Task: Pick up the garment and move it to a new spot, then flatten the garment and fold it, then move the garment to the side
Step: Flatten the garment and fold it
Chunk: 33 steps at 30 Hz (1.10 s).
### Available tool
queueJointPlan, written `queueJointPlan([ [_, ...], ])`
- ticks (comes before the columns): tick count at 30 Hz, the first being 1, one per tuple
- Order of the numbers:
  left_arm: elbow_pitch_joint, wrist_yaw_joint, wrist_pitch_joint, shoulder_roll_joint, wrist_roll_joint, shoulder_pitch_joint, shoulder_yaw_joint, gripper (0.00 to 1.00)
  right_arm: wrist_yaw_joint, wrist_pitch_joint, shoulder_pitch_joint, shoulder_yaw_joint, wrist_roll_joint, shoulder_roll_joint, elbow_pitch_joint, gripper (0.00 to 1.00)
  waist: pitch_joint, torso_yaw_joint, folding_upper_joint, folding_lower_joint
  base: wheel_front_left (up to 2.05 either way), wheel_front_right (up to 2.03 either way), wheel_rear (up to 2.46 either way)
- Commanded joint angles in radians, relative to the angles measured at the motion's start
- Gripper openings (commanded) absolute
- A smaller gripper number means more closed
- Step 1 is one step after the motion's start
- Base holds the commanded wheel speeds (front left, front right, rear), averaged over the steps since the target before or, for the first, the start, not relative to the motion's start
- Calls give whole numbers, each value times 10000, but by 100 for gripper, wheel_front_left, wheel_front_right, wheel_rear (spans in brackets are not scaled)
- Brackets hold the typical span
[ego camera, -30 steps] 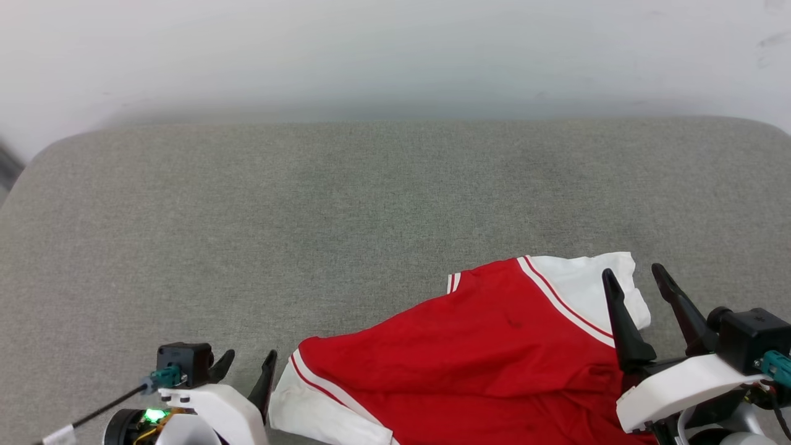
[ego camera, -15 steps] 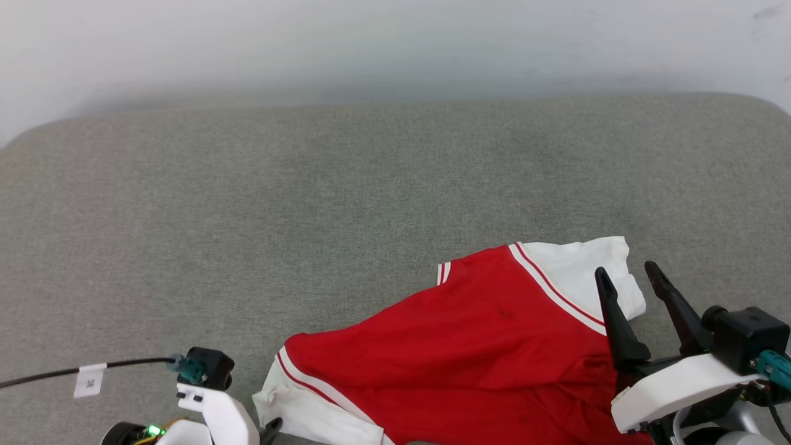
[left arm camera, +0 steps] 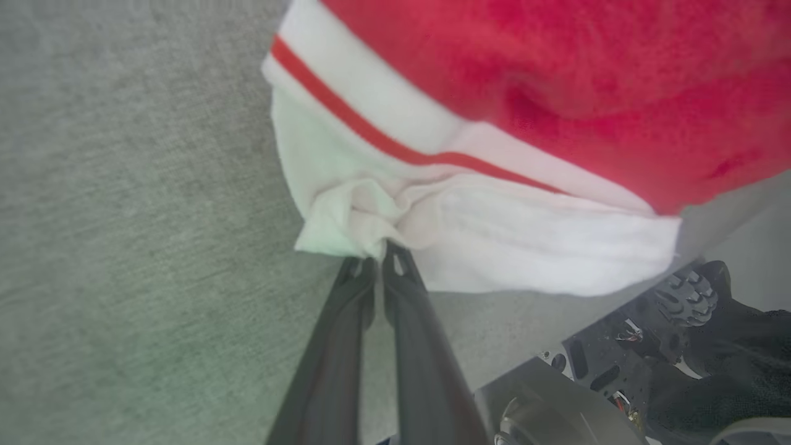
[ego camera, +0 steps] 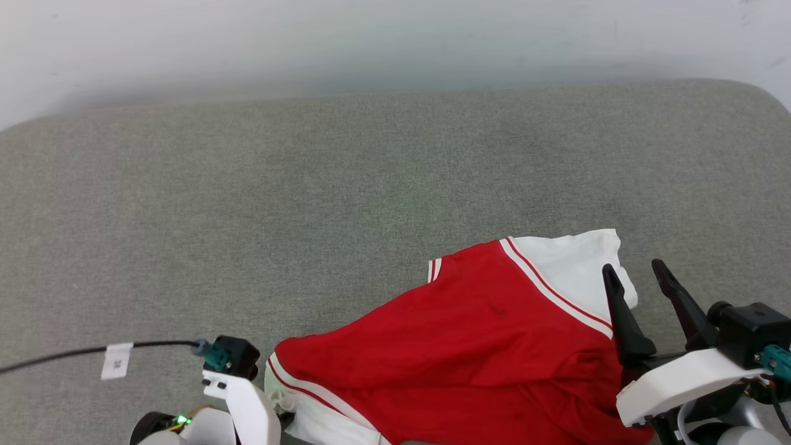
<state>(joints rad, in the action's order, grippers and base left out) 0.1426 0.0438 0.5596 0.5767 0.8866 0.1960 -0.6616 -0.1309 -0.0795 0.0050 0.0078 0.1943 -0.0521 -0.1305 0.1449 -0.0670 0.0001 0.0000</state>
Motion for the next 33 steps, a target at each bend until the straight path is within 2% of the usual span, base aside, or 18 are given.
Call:
queueJointPlan([
  [1,95,23,-116,-238,53,-285,-90,0,3,-2,-35,-34,6,31,20,100,-57,15,-1,0,0,0,0],
  [3,-104,321,-977,-163,-99,-285,416,0,3,-54,26,-184,56,30,93,100,-197,64,-1,0,0,0,0],
  [10,-844,1145,-2569,-120,-687,-444,1116,0,3,-642,-270,-854,304,27,619,100,-380,176,-1,0,0,0,0],
  [12,-1056,1355,-2921,-137,-871,-411,1240,0,3,-1039,-497,-1152,523,-163,1031,100,-365,207,-1,0,0,0,0],
  [13,-1396,1601,-3363,-146,-1185,-257,1379,0,3,-1842,-1001,-1582,903,-550,1866,100,-260,268,-1,0,0,0,0],
  [14,-1495,1660,-3476,-140,-1284,-220,1406,0,3,-2184,-1229,-1691,1076,-725,2203,100,-213,288,-1,0,0,0,0],
  [17,-1761,1687,-3683,-165,-1491,-39,1406,0,2,-3396,-1961,-1778,1490,-1265,3198,100,26,444,-1,0,0,0,0],
  [23,-2268,1754,-3816,-328,-1845,442,1280,0,3,-5430,-3613,-1078,2162,-2147,4531,100,729,826,-1,0,0,0,0],
  [28,-2451,1672,-3861,-400,-2071,809,1114,0,3,-6081,-4901,-487,2237,-2487,5450,100,1277,1138,-1,0,0,0,0],
  [33,-2386,1604,-3925,-482,-2128,1005,1055,0,3,-6656,-5529,54,2414,-2548,6522,100,1562,1323,-1,0,0,0,0],
])
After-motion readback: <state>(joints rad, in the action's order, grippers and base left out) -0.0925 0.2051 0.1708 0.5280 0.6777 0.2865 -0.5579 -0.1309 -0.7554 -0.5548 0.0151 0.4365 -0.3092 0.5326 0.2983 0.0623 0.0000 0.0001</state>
